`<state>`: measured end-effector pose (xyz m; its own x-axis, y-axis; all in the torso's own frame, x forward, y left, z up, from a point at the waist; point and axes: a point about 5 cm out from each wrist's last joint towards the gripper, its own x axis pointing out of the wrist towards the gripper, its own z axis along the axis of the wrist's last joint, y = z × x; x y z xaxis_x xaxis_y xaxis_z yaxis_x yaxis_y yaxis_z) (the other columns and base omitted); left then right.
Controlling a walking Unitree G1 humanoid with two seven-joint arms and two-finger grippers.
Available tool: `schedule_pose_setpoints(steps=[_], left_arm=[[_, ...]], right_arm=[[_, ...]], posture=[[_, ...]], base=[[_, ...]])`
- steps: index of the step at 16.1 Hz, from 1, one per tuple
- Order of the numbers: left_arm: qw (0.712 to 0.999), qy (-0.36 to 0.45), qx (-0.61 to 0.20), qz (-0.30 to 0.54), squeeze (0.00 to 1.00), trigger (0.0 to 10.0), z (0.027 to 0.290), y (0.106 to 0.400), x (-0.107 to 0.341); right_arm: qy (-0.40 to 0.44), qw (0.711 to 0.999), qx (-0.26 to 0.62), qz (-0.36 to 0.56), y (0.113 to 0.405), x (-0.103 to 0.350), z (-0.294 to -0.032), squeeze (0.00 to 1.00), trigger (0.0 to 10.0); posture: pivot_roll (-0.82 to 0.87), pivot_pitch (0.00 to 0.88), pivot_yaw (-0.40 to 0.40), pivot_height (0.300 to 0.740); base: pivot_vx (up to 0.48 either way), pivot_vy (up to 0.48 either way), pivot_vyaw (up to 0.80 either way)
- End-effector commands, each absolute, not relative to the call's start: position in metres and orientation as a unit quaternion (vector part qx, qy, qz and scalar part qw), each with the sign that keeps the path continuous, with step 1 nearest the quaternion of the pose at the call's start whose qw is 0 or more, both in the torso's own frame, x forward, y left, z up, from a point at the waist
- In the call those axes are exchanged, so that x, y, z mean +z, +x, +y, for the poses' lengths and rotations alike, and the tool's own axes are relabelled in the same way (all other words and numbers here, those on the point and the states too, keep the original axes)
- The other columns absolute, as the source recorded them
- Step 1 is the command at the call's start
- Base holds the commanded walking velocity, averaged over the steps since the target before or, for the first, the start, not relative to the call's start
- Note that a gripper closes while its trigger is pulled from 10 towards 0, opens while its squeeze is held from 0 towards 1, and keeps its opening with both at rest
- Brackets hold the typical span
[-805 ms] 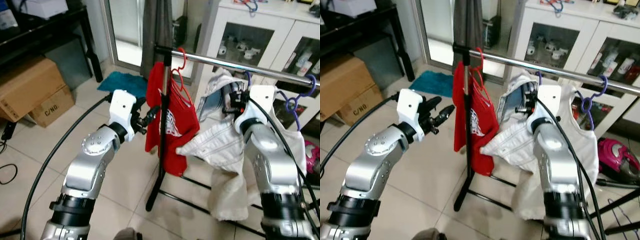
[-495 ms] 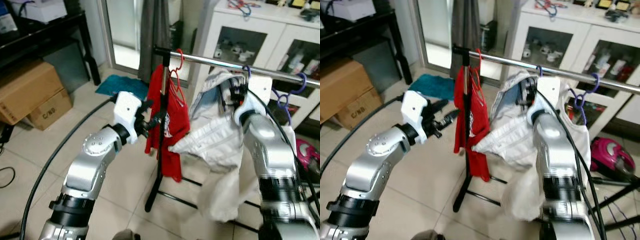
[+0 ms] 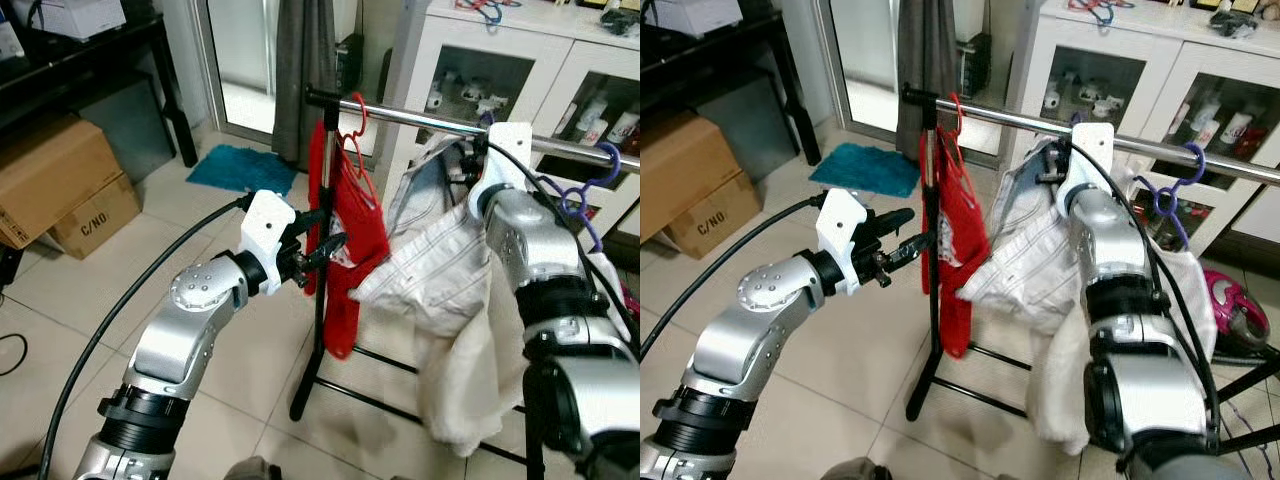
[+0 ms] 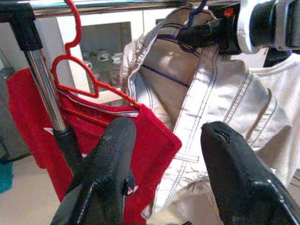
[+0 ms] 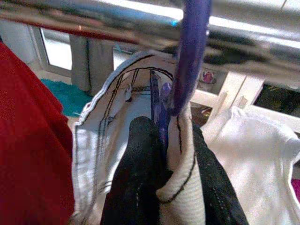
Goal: Hang hanger
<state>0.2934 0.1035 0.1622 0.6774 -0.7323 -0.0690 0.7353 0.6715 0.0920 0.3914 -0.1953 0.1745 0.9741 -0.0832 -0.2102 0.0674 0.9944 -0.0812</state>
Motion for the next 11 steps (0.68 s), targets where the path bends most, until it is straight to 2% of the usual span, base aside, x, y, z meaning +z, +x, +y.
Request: schedule_pose_setpoints(steps=[1, 4, 8, 9, 11], left_arm=[[0.909, 0.063, -0.413, 0.007, 0.00, 10.0, 0.100, 0.294, 0.168], [0.906, 0.066, -0.417, 0.012, 0.00, 10.0, 0.098, 0.293, 0.166], [0.907, 0.065, -0.416, 0.016, 0.00, 10.0, 0.098, 0.292, 0.165], [0.909, 0.064, -0.411, 0.018, 0.00, 10.0, 0.099, 0.292, 0.164], [0.912, 0.062, -0.405, 0.019, 0.00, 10.0, 0.100, 0.292, 0.163]], right_arm=[[-0.043, 0.994, -0.036, 0.091, 0.397, 0.187, -0.200, 0.00, 10.0], [-0.063, 0.988, -0.003, 0.142, 0.399, 0.174, -0.197, 0.00, 10.0], [-0.059, 0.985, 0.021, 0.161, 0.393, 0.161, -0.194, 0.00, 10.0], [-0.049, 0.987, 0.024, 0.148, 0.391, 0.160, -0.195, 1.00, 10.0], [-0.037, 0.990, 0.030, 0.129, 0.387, 0.162, -0.196, 1.00, 10.0]], posture=[[0.02, 0.000, -0.007, 0.740], [0.03, 0.000, -0.016, 0.740], [0.03, 0.000, -0.018, 0.740], [0.03, 0.000, -0.014, 0.740], [0.03, 0.000, -0.008, 0.740]], base=[[0.000, 0.000, 0.00], [0.000, 0.000, 0.00], [0.000, 0.000, 0.00], [0.000, 0.000, 0.00], [0.000, 0.000, 0.00]])
